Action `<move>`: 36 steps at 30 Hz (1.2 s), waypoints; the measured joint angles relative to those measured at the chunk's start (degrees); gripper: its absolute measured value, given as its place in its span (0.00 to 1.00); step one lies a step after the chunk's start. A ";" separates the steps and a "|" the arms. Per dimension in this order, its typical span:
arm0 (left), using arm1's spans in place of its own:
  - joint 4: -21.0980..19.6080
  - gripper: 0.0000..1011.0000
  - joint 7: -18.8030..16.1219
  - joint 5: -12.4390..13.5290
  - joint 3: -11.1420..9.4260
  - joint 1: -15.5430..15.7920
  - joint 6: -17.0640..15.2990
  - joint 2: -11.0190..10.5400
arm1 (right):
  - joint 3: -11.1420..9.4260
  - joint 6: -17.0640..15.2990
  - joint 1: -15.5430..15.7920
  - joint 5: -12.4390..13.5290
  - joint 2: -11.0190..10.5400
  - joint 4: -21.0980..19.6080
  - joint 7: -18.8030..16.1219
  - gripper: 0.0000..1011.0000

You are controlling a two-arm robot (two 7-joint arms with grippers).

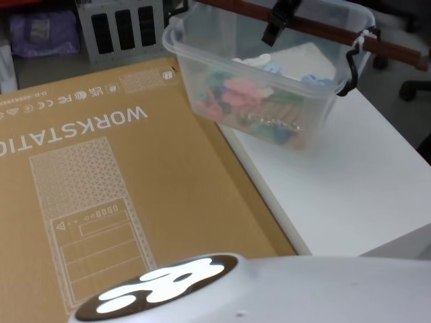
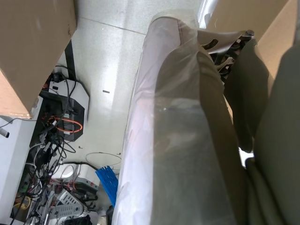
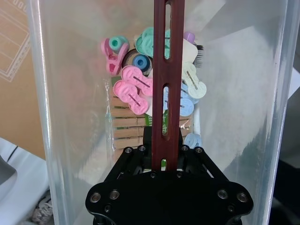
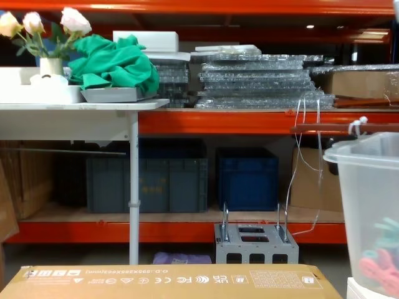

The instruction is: Use one hand to grasp the basket and place it at the designated location.

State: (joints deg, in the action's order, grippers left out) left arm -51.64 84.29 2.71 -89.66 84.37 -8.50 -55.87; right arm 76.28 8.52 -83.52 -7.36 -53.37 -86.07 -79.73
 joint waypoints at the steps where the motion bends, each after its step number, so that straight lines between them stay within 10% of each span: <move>1: 0.00 0.00 0.00 0.00 0.00 0.00 0.00 0.00 | -0.10 -0.34 0.12 0.01 -0.18 -0.03 0.02 0.22; 36: -0.03 0.00 0.00 -0.01 0.00 0.00 0.00 0.00 | -3.86 -11.18 5.33 -1.26 -7.38 -1.01 -0.17 0.22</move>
State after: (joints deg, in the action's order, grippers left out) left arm -51.67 84.29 2.71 -89.66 84.37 -8.50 -55.87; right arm 72.42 -2.67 -78.19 -8.62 -60.75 -87.08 -79.90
